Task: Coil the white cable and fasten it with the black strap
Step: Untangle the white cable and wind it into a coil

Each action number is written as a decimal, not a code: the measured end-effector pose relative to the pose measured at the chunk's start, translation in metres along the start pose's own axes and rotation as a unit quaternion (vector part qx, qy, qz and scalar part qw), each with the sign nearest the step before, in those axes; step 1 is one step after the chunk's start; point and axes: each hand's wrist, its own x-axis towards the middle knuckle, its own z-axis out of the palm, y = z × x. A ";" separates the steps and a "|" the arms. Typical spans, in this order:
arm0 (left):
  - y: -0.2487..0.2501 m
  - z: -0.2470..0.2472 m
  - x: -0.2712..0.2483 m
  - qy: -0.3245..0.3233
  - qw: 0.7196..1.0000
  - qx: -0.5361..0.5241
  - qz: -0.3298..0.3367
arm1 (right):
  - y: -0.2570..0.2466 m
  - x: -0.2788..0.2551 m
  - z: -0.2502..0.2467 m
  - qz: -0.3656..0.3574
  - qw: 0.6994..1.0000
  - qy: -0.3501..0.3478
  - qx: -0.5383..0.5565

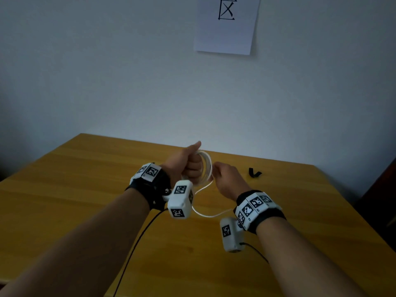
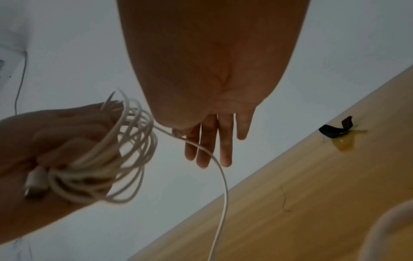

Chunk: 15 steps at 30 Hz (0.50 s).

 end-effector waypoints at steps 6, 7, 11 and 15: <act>0.003 0.013 0.005 0.023 0.972 -0.199 0.126 | -0.002 0.000 0.004 -0.024 0.997 -0.011 0.068; 0.002 0.015 0.006 0.041 0.966 -0.212 0.145 | -0.003 0.000 0.004 -0.024 0.997 -0.016 0.069; 0.002 0.015 0.010 0.084 0.953 -0.198 0.215 | -0.006 -0.003 0.006 -0.020 0.997 -0.065 0.037; 0.004 0.005 0.015 0.174 0.954 -0.082 0.229 | -0.009 -0.006 0.004 0.025 0.993 -0.112 0.034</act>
